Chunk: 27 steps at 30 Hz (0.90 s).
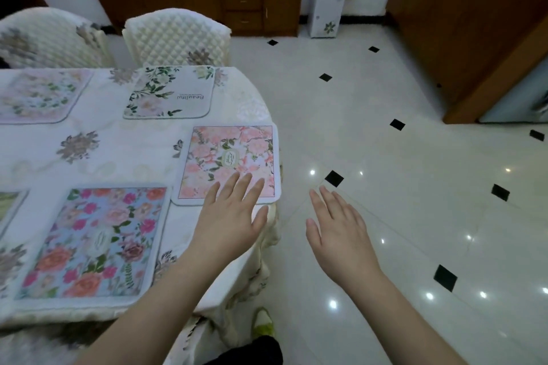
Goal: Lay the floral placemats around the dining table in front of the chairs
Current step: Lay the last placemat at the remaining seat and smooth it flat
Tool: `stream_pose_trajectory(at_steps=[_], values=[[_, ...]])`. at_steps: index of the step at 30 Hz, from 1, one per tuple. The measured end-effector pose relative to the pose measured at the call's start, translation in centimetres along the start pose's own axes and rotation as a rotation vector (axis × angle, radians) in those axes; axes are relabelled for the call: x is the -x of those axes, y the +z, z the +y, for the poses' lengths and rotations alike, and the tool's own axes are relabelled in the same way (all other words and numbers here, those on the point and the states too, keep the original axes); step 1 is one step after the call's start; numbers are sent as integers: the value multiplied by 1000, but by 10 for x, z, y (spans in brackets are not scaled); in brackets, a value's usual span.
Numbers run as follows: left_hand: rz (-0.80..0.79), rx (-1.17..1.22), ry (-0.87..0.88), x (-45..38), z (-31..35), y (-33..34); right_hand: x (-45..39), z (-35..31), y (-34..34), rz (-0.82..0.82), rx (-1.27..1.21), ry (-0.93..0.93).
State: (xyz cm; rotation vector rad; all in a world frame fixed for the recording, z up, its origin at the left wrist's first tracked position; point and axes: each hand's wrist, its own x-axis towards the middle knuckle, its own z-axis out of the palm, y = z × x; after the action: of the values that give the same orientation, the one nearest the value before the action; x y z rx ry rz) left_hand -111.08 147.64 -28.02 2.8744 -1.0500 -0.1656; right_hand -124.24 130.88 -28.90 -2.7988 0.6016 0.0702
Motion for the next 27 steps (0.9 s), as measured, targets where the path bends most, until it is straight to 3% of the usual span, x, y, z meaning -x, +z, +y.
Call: stream_pose_trajectory(at_steps=[9, 21, 27], values=[[-17, 41, -81, -30, -49, 12, -77, -40, 4, -46, 8, -144], [-33, 79, -244, -94, -73, 44, -162, -9, 28, -211, 5, -268], [-31, 61, -241, -132, -75, 55, -220, 5, 39, -271, -50, -327]])
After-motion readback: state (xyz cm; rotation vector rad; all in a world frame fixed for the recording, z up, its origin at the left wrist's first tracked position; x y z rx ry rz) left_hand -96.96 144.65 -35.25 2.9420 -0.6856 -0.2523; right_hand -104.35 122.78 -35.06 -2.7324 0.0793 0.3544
